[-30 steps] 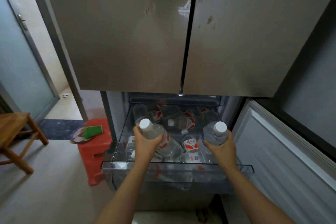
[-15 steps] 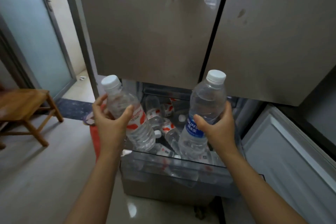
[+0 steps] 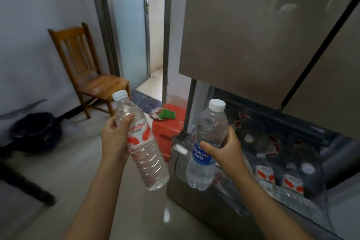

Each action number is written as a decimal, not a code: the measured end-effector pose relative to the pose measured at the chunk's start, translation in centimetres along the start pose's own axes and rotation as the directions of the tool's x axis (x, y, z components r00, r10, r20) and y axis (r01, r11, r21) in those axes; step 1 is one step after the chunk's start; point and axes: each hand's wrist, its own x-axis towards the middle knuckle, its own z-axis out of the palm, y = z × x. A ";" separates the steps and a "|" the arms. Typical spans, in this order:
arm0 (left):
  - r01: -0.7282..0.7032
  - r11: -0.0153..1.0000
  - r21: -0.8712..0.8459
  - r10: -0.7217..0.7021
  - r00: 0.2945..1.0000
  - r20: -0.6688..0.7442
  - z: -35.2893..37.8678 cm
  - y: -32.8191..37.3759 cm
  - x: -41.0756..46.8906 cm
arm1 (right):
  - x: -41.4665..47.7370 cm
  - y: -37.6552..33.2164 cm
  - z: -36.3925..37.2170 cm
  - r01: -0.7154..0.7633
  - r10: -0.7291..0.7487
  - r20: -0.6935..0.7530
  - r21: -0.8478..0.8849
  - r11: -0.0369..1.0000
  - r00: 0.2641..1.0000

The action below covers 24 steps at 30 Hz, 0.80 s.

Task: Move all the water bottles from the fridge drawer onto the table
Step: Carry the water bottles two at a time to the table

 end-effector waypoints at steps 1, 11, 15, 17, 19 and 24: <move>-0.007 0.999 0.035 0.008 1.000 -0.021 -1.0 -0.1 -0.3 | -0.1 0.5 0.5 -0.013 0.013 0.030 -0.005 1.000 0.999; -0.039 0.966 0.256 0.099 0.969 -0.226 -7.8 -1.3 -6.2 | -2.9 4.6 3.7 -0.061 0.086 0.281 -0.096 0.994 0.956; -0.060 0.946 0.320 0.167 0.934 -0.316 -11.0 -1.9 -9.0 | -4.7 5.7 5.1 -0.073 0.108 0.381 -0.105 0.992 0.918; -0.058 0.939 0.340 0.191 0.909 -0.371 -12.5 -2.1 -10.1 | -5.4 6.0 6.0 -0.065 0.108 0.428 -0.115 0.991 0.897; -0.067 0.936 0.346 0.220 0.877 -0.427 -14.1 -2.1 -11.1 | -6.0 6.0 7.2 -0.052 0.105 0.484 -0.122 0.991 0.869; -0.085 0.931 0.356 0.287 0.772 -0.567 -19.3 -0.4 -14.2 | -7.3 3.9 12.0 0.080 0.047 0.637 -0.169 0.982 0.770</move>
